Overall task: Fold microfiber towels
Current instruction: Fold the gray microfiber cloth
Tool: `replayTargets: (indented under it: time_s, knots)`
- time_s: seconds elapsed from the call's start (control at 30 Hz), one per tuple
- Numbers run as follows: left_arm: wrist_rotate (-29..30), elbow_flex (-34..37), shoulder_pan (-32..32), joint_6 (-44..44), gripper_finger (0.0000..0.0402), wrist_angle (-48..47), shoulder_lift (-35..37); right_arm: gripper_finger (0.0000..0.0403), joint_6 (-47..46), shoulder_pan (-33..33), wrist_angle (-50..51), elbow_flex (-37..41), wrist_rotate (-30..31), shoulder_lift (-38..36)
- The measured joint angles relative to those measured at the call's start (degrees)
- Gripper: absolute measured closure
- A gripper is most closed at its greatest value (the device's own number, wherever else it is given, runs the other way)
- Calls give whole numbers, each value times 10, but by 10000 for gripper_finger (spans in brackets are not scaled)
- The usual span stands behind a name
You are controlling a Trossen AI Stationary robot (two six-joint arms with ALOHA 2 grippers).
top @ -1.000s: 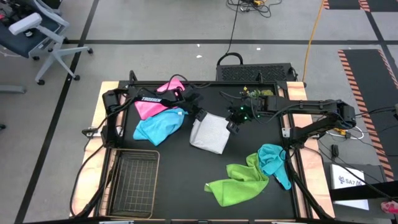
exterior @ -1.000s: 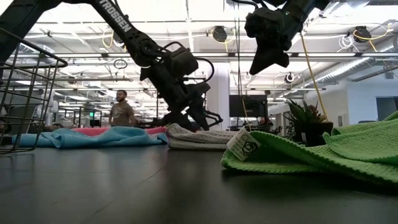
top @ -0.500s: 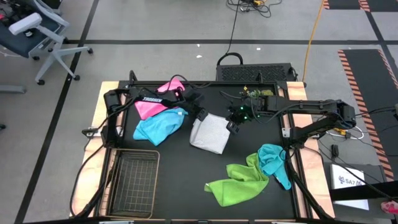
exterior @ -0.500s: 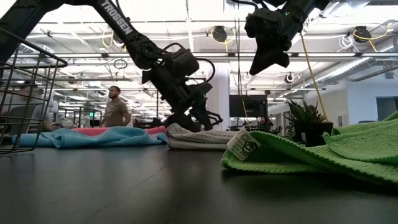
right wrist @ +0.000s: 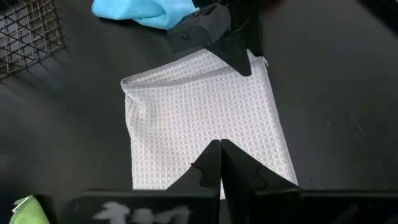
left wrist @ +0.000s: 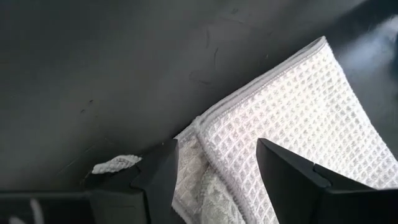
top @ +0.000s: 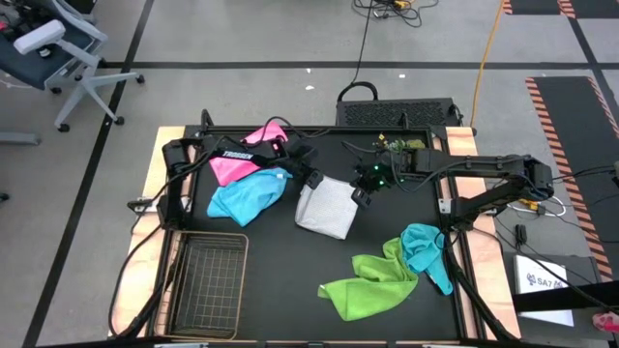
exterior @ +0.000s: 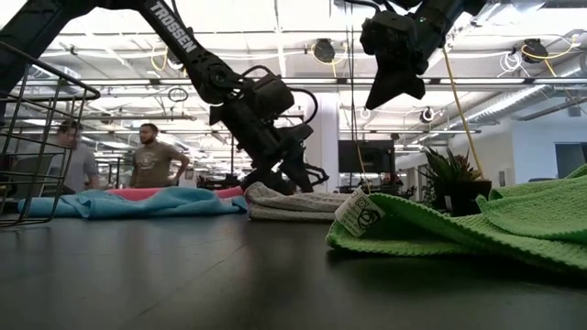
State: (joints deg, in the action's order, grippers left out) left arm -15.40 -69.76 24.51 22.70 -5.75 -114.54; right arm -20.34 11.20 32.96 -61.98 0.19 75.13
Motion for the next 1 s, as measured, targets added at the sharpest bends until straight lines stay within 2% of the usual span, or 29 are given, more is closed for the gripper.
replayTargets:
  time_s: [0.23, 0.43, 0.77, 0.87, 1.0]
  knots:
    - [26, 0, -2, 0, 183, -7, 0, 403, 0, 0, 0, 0, 0, 0]
    - [1, 0, 1, 17, 183, 3, 0, 403, 0, 0, 0, 0, 0, 0]
    - [5, 0, -3, 21, 186, 3, 1, 403, 0, 0, 0, 0, 0, 0]
    - [6, 0, -3, 22, 210, 3, 1, 403, 0, 0, 0, 0, 0, 0]
    - [7, 0, -3, 23, 272, 4, 1, 403, 0, 0, 1, 0, 2, 0]
